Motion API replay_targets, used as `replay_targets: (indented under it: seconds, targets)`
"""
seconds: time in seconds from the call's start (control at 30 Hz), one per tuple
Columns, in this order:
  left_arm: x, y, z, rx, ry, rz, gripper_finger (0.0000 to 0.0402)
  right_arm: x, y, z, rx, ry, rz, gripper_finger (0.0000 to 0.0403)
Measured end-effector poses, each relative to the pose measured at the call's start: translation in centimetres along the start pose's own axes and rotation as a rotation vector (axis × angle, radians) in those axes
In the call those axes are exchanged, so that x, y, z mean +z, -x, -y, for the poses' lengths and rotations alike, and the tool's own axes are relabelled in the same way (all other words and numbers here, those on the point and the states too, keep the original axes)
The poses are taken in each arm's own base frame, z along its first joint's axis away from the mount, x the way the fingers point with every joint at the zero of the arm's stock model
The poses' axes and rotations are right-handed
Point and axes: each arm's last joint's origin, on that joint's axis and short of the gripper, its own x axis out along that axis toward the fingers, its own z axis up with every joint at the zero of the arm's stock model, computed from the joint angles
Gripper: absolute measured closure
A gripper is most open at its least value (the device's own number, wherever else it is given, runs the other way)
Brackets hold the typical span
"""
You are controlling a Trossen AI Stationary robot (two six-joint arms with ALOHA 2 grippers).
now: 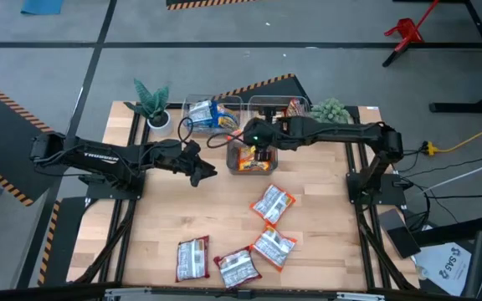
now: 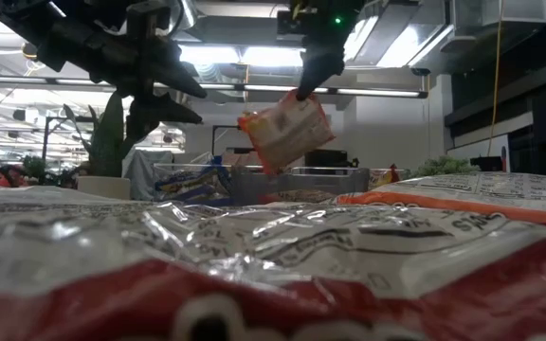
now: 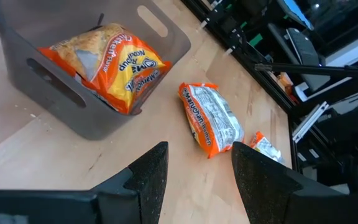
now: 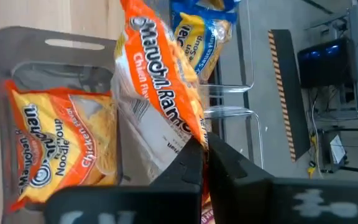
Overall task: Sort Maruchan noodles
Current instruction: Put the orange noodle pack into the black bin
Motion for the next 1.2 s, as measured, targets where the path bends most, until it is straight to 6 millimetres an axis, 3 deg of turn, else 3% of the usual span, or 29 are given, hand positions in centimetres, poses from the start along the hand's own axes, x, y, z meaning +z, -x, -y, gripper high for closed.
replay_targets:
  seconds: [0.2,0.63,1.2]
  targets:
    - [0.0,0.0,0.0,0.010,-0.003,0.007,0.0230,0.1,1.8,-1.1,-0.030,-0.002,0.092,0.0403]
    - [0.0,0.0,-0.1,0.037,-0.005,0.024,0.0230,-2.0,-1.6,-3.6,-0.017,-0.008,0.063,0.0403]
    - [0.2,0.0,-0.3,0.087,-0.005,0.068,0.0230,-4.2,-4.2,-5.6,-0.103,-0.078,0.057,0.0403]
